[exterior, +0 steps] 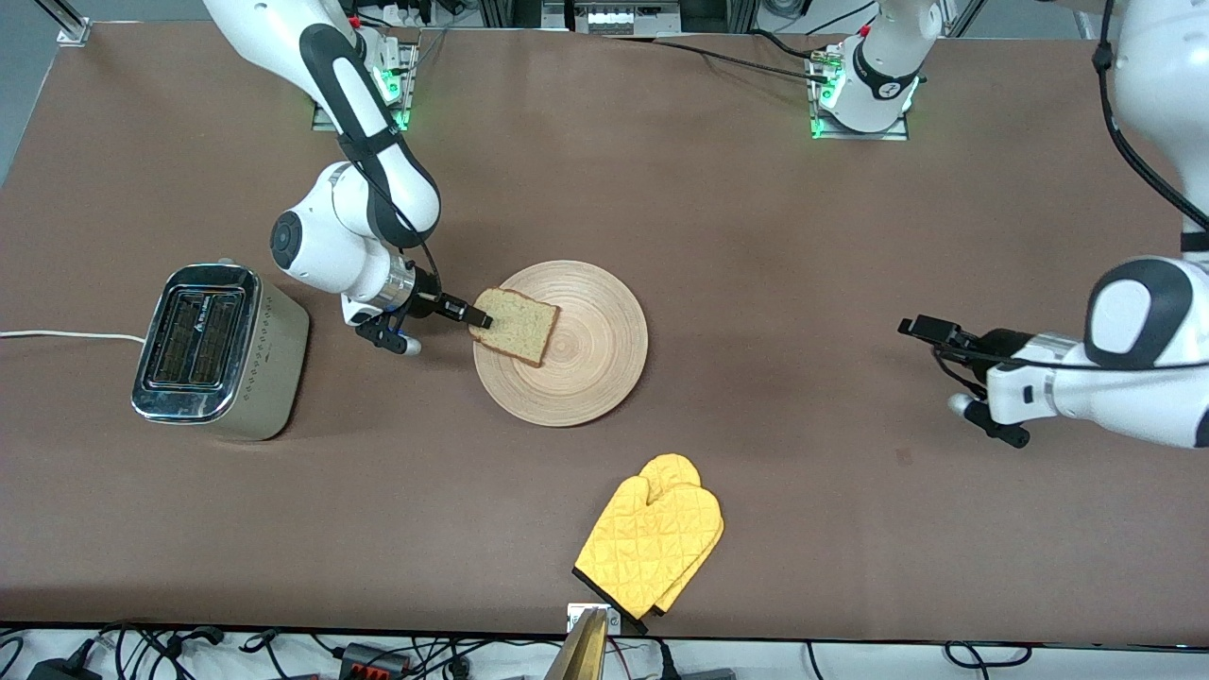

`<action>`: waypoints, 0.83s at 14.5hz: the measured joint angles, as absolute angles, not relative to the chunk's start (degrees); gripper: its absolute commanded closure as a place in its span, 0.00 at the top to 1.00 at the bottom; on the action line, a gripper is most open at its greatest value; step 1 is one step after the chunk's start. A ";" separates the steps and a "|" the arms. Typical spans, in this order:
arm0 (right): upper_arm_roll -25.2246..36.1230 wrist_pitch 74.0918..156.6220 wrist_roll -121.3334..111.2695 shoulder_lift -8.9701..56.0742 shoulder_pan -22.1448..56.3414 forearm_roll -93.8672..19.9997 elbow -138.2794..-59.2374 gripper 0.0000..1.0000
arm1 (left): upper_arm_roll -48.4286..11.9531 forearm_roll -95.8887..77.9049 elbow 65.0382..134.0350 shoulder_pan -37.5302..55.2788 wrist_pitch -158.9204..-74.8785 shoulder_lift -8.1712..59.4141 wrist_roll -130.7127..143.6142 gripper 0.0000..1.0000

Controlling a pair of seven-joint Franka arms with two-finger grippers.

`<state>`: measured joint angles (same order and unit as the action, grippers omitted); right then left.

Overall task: Move plate and put bread in toaster
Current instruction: 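Lift the bread with the right gripper and carry it over the toaster slot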

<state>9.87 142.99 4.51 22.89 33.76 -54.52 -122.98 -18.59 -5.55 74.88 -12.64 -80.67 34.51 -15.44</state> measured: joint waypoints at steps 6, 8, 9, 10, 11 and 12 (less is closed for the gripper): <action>9.87 143.02 4.60 22.89 33.92 -56.46 -123.01 0.05 | -18.60 1.79 74.81 -5.53 -79.72 26.42 8.15 1.00; 9.87 143.02 4.69 22.89 33.95 -56.57 -123.01 0.00 | -18.58 2.29 74.71 -5.30 -79.71 23.83 9.75 1.00; 9.87 143.02 4.69 22.89 33.97 -56.63 -123.01 0.00 | -18.55 2.29 74.69 -5.32 -79.70 22.31 9.95 1.00; 9.87 143.02 4.72 22.88 33.98 -56.71 -123.00 0.00 | -18.49 2.29 74.68 -5.34 -79.68 20.77 10.03 1.00; 9.87 143.03 4.76 22.87 33.99 -56.79 -123.00 0.00 | -18.35 2.29 74.68 -5.42 -79.60 19.35 10.13 1.00; 9.87 143.08 4.77 22.82 34.00 -56.84 -122.99 0.00 | -18.03 2.16 74.66 -5.53 -79.56 18.02 10.30 1.00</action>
<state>9.87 143.08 4.77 22.82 34.00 -56.84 -122.99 -18.03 2.16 74.66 -5.53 -79.56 18.02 10.30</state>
